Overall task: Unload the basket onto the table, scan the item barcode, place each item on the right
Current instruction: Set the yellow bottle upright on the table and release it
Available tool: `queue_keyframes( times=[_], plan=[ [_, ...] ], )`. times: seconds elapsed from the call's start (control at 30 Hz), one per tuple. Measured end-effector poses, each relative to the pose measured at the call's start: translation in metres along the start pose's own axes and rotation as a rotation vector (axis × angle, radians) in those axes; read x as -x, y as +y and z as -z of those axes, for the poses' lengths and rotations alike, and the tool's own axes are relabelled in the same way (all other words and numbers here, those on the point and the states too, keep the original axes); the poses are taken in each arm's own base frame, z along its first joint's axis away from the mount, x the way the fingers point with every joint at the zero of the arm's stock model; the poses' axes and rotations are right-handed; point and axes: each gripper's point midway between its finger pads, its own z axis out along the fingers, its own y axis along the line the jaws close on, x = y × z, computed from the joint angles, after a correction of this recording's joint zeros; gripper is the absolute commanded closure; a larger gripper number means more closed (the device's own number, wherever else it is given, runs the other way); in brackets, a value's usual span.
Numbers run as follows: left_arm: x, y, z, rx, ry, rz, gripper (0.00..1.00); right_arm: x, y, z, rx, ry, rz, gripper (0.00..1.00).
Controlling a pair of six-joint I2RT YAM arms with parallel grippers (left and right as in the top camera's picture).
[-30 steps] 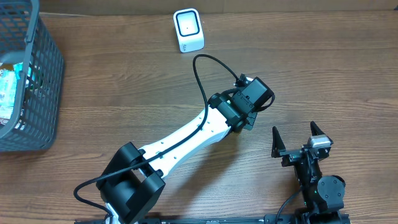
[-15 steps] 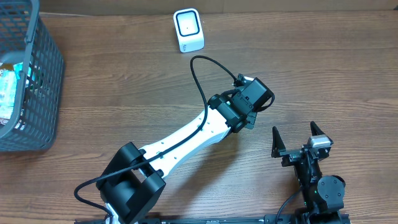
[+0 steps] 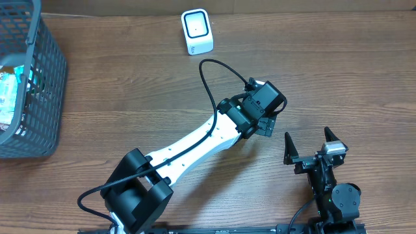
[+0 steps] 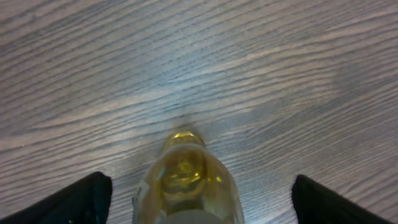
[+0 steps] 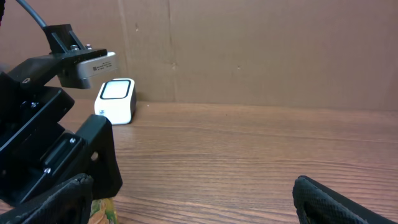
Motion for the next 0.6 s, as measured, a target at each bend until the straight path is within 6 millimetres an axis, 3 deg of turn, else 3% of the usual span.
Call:
queue_keyframes(
  times=[0.6],
  plan=[
    [-0.0077, 0.0024, 0.0001, 0.005, 0.033, -0.101, 0.00, 0.0003, -0.0001, 0.0000, 0.000, -0.001, 0.000, 0.00]
  ],
)
